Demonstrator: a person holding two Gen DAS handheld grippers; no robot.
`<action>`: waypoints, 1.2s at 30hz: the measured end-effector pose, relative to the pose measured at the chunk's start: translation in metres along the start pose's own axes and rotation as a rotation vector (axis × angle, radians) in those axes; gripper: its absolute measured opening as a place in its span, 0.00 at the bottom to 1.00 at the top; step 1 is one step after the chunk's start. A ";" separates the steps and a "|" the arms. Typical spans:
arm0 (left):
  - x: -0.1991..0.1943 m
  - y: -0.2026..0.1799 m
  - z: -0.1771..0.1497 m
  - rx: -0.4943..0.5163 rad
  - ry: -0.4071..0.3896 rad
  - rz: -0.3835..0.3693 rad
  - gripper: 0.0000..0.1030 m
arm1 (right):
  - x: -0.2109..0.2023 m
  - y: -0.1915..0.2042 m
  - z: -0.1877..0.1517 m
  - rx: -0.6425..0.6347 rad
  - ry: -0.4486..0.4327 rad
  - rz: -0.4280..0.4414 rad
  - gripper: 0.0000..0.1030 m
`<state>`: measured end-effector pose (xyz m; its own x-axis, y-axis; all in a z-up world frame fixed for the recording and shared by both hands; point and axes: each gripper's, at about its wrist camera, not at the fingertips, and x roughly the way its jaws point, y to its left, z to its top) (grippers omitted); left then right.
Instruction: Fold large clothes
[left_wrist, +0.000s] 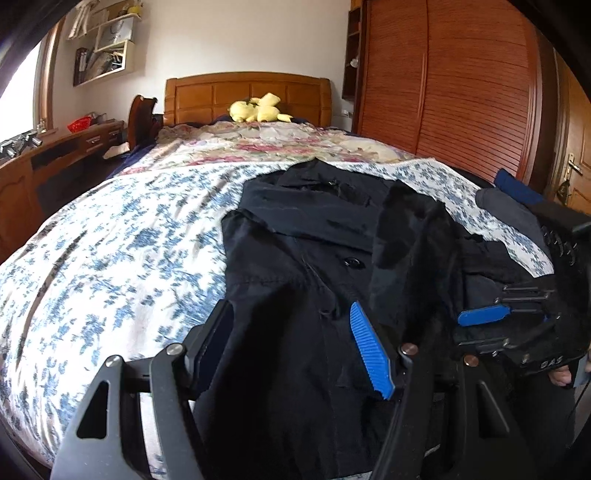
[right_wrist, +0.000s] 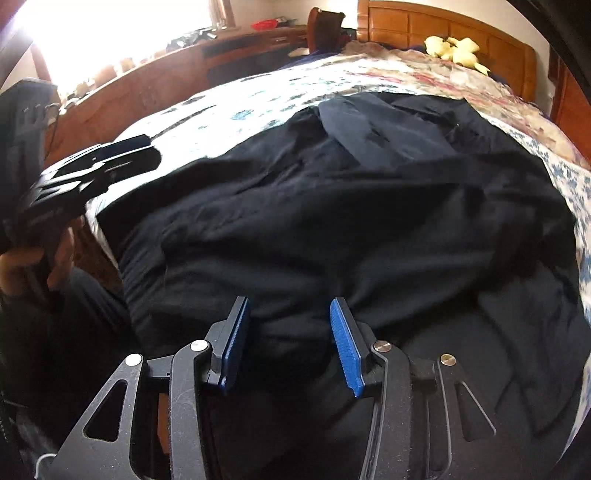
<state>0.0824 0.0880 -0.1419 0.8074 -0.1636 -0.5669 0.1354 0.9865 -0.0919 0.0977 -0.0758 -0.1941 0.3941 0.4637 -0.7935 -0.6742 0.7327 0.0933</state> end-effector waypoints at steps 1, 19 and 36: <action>0.003 -0.004 -0.002 0.004 0.013 -0.004 0.63 | -0.003 0.000 -0.003 0.008 -0.006 0.003 0.44; 0.027 -0.048 -0.025 0.036 0.148 -0.057 0.34 | -0.081 -0.040 -0.034 0.087 -0.138 -0.096 0.44; 0.006 -0.009 0.036 0.010 0.018 0.055 0.04 | -0.110 -0.069 -0.068 0.139 -0.169 -0.152 0.44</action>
<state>0.1068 0.0785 -0.1146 0.8030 -0.1093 -0.5859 0.0969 0.9939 -0.0526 0.0582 -0.2111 -0.1541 0.5906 0.4111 -0.6944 -0.5115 0.8563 0.0719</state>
